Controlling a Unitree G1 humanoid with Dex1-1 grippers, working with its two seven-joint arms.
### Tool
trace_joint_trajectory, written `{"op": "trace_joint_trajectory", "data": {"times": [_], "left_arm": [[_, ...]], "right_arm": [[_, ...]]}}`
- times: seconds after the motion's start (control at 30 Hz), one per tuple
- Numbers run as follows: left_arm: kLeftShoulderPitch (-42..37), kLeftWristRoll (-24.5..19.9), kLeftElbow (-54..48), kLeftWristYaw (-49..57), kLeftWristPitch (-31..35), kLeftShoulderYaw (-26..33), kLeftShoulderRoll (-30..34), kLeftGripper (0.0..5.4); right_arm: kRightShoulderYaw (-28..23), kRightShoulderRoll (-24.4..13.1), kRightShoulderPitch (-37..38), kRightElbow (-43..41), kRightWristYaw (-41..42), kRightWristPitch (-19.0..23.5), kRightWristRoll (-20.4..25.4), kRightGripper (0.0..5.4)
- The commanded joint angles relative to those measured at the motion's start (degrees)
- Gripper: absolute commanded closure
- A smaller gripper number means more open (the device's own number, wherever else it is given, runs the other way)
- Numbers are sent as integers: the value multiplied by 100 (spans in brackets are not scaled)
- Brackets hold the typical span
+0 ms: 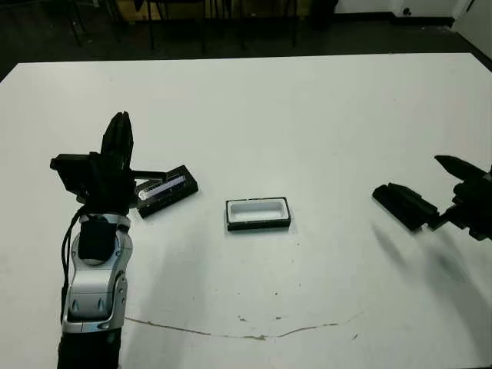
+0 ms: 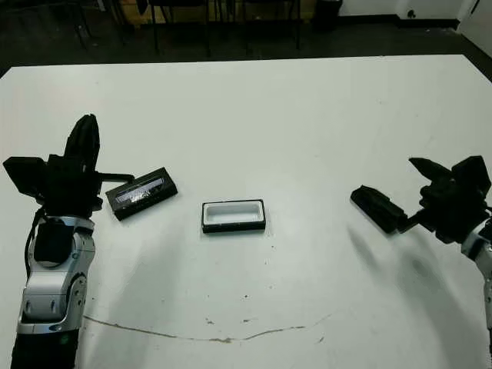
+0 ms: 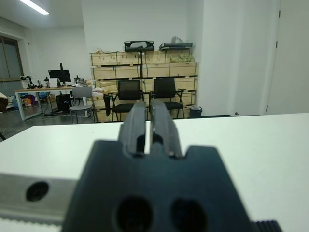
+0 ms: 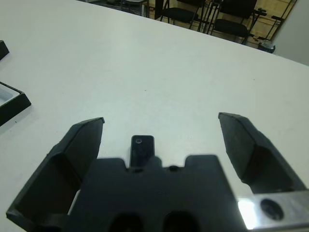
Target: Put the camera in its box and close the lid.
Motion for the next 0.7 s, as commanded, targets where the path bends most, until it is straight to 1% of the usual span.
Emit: {"op": "trace_joint_trajectory", "data": {"times": [0.03,0.17,0.27,0.43,0.7], "left_arm": [[86,10,100,-12,19,23,75,540],[86,43,105,5,14,21,80,540],[90,48,105,3,16,22,85,540],[108,27,84,-8,29,19,78,540],[110,46,73,10,41,13,73,540]], "right_arm": [[-19,-83,14,133,48,-31,-23,2],[12,-101,53,152,114,-26,-29,2],[48,-106,98,190,154,-97,-105,2],[76,-96,240,135,131,-28,-143,2],[82,12,311,359,239,-128,-109,2]]}}
